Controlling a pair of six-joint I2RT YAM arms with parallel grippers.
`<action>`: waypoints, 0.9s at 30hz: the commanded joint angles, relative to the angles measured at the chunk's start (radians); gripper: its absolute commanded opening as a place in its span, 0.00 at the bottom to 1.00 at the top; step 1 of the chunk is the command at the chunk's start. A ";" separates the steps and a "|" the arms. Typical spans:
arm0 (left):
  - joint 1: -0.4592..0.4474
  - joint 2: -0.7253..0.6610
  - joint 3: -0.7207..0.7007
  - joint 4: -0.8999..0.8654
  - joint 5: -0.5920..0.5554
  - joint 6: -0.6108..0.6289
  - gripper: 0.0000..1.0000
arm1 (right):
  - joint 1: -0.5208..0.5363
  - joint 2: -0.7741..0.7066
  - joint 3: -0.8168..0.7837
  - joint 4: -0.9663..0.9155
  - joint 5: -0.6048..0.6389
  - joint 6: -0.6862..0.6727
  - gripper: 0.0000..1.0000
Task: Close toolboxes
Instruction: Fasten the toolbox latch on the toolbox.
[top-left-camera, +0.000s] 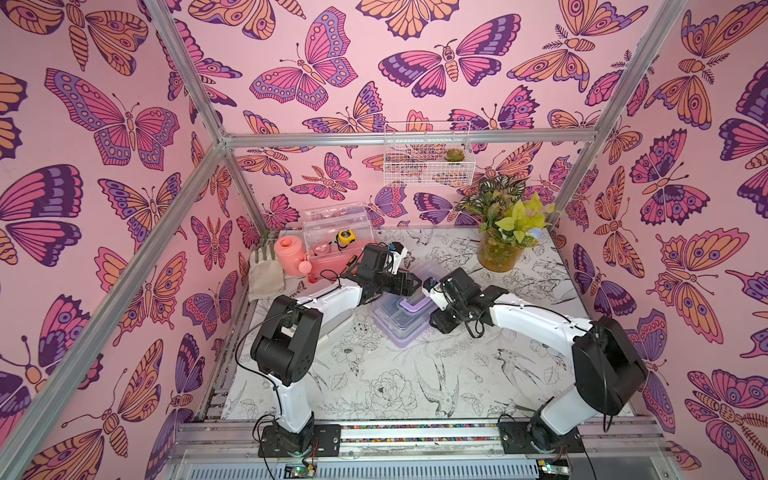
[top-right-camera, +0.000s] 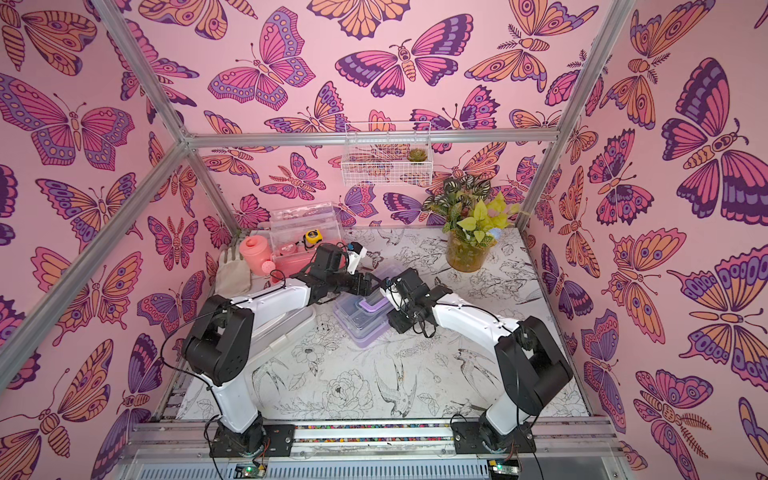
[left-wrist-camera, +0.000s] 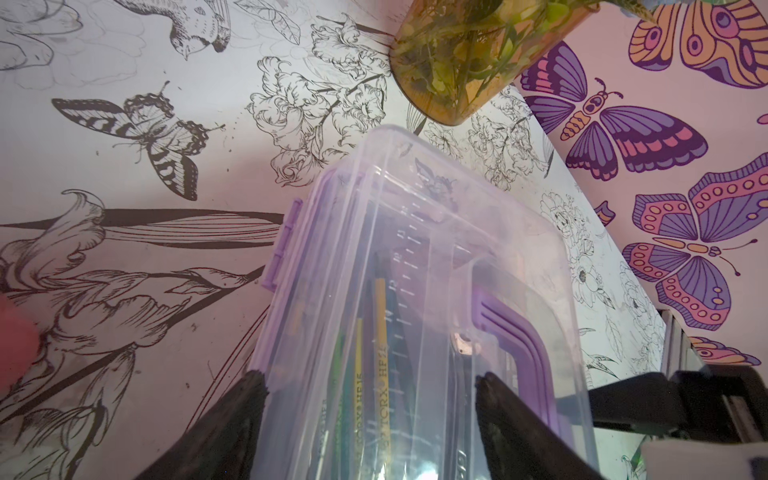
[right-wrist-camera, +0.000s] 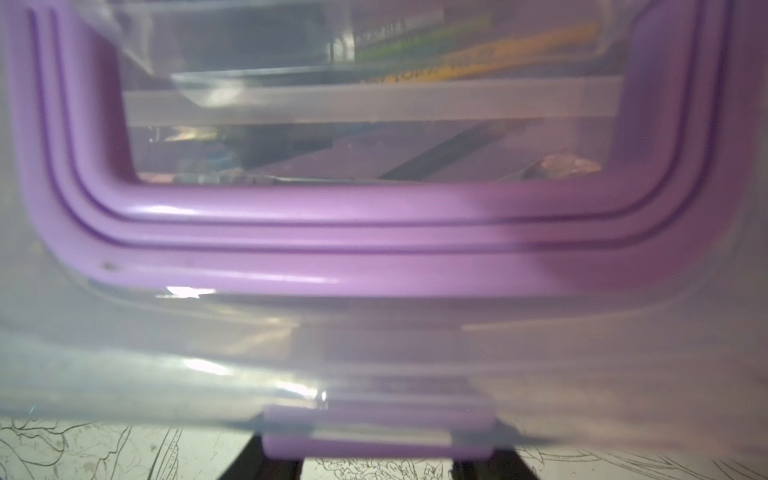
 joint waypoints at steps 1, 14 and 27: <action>-0.011 0.051 -0.064 -0.170 -0.051 0.034 0.80 | 0.015 0.017 0.065 0.074 -0.048 0.011 0.30; -0.013 0.033 -0.069 -0.159 -0.050 0.029 0.80 | 0.017 0.136 0.119 0.055 -0.083 0.010 0.30; -0.007 0.020 -0.081 -0.159 -0.082 0.010 0.81 | 0.025 0.093 0.104 0.069 -0.071 0.007 0.51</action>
